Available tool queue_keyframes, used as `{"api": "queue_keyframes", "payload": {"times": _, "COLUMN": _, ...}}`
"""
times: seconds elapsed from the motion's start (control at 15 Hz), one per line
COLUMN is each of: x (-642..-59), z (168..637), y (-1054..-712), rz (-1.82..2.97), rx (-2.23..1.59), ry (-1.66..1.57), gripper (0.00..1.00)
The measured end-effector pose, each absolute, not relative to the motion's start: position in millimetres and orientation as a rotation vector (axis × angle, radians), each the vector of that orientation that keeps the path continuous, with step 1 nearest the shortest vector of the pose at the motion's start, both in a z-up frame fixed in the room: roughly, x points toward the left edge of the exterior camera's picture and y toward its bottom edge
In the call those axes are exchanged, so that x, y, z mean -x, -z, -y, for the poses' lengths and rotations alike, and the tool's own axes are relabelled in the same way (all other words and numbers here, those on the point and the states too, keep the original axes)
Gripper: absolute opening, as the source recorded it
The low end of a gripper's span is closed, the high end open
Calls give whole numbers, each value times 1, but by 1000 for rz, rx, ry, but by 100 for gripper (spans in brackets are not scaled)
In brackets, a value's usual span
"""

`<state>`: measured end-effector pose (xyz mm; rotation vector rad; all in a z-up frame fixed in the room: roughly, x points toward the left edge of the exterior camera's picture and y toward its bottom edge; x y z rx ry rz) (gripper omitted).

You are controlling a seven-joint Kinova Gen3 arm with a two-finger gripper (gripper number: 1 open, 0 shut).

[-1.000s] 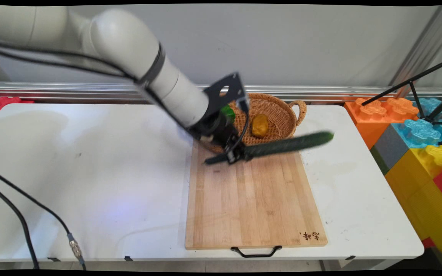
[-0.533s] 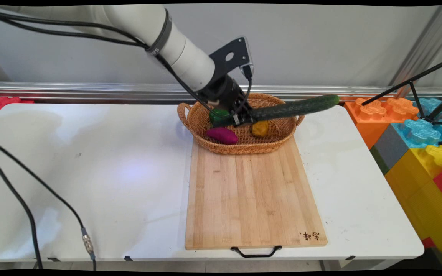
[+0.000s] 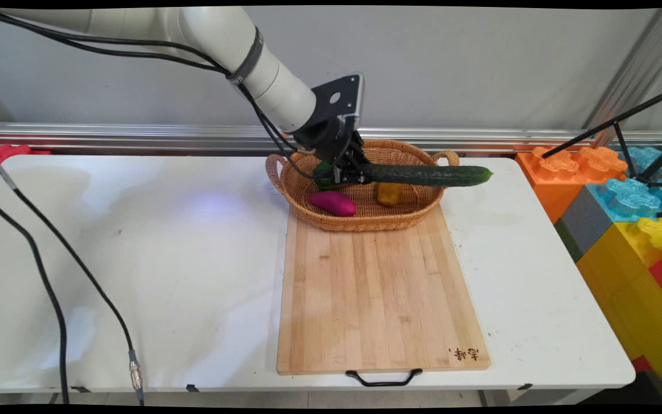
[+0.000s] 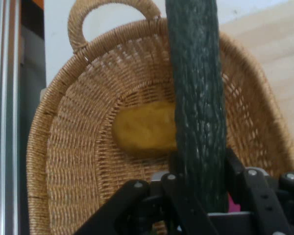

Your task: Place the picked object in the vegetable basket

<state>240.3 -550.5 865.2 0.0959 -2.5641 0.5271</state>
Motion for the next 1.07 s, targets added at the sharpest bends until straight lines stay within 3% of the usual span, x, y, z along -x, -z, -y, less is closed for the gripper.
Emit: {"api": "queue_keyframes", "payload": {"times": 1.07, "x": -277, "z": 588, "y": -820, "rz": 2671, "rx": 63, "ry": -450, "gripper": 0}}
